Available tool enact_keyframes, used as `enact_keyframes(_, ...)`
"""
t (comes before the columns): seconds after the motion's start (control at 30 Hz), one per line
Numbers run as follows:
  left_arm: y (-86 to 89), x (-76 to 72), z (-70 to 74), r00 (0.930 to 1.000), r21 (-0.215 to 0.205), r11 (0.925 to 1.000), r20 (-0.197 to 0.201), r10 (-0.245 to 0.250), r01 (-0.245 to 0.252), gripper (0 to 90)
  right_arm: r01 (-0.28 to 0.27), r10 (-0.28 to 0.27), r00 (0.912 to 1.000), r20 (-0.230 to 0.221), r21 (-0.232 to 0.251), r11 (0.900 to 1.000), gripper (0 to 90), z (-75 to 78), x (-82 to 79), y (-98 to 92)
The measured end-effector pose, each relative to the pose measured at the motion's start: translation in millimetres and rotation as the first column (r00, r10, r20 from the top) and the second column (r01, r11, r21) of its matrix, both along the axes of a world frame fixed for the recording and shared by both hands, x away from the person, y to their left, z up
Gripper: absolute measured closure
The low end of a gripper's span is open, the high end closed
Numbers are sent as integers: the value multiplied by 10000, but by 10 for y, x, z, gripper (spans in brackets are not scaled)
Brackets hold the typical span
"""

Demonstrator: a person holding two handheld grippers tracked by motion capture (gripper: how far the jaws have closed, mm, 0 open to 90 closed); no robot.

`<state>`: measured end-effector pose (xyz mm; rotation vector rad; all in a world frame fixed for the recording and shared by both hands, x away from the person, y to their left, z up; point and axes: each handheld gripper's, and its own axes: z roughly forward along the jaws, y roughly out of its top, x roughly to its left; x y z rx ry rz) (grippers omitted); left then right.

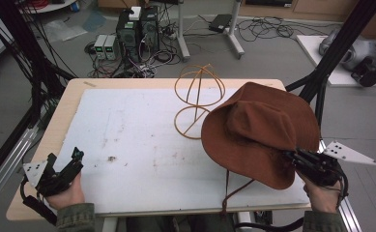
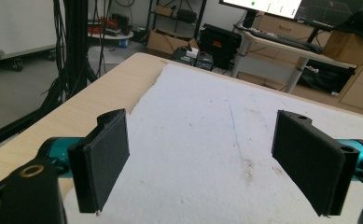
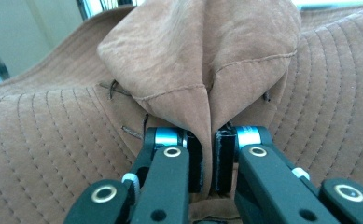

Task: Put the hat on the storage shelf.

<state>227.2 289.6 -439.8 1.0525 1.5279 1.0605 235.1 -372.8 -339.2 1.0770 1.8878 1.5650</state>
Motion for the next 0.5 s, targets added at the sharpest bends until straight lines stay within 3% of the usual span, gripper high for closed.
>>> enact_keyframes(0.17, -9, 1, -2, 10000, 2, 10000, -2, -39, 39, 190, 153, -204, 9955, 930, 553, 9984, 877, 137, -59, 64)
enact_keyframes(0.5, -10, 7, -10, 10000, -15, 10000, -39, -43, 42, 190, 39, -415, 9770, 2089, 1771, 9842, 876, 321, -67, 247)
